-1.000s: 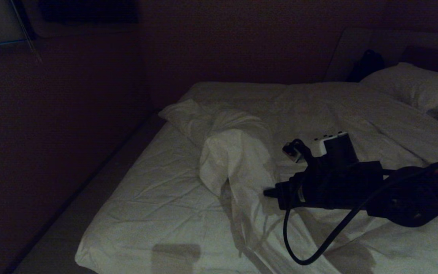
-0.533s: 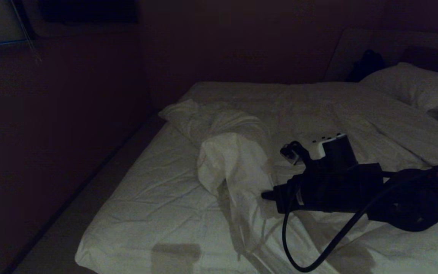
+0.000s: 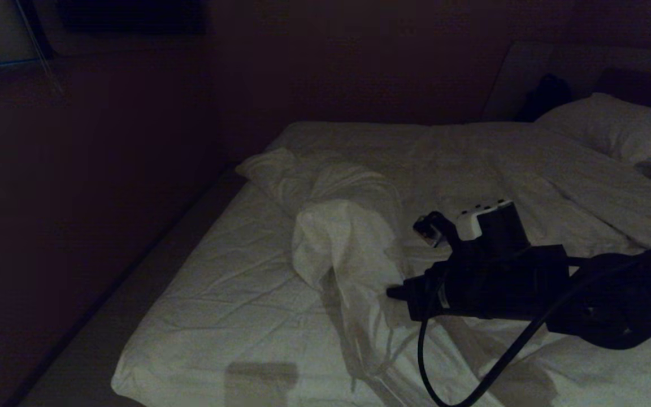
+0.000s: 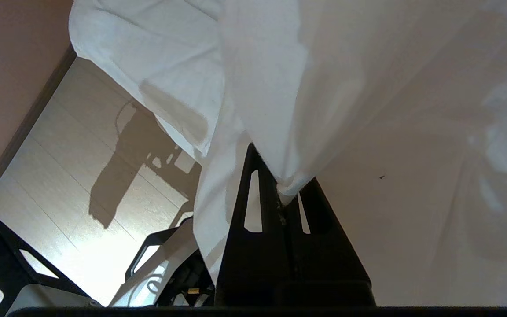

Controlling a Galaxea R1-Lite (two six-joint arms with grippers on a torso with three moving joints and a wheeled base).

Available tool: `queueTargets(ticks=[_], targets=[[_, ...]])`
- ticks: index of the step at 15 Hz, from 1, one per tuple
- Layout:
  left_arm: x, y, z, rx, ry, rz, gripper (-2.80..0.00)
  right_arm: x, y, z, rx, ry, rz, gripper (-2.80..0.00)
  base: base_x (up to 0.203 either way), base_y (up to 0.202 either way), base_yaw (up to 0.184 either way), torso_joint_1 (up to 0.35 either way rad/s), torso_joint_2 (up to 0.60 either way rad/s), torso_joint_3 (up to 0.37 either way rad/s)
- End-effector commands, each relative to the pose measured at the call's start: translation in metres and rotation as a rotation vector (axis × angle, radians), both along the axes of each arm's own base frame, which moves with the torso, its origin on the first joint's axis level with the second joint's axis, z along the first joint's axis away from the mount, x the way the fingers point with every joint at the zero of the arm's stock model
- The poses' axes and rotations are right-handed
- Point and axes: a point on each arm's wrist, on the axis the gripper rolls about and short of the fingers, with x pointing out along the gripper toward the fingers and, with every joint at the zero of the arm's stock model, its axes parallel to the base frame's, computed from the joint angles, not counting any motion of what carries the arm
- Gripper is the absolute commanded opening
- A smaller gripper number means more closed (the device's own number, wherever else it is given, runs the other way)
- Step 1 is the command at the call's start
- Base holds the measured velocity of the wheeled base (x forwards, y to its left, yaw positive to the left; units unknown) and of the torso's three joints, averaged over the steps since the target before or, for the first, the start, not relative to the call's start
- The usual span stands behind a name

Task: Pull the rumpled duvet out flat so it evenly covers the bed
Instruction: Flatten the corners of the folded blanket

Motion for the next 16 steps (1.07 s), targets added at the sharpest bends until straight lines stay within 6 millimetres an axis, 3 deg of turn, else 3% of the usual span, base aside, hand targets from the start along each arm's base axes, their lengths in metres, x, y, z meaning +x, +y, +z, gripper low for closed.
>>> queueTargets(ticks=[1, 16], targets=[[0.000, 0.000, 0.000, -0.001, 0.000, 0.001, -2.80, -0.001, 0.001, 0.001, 0.004, -0.002, 0.005, -2.80, 0.000, 0.000, 0.000, 0.000, 0.00, 0.000], [0.000, 0.000, 0.000, -0.001, 0.000, 0.001, -2.80, -0.017, 0.016, 0.000, -0.013, -0.007, 0.049, -2.80, 0.000, 0.000, 0.000, 0.000, 0.00, 0.000]])
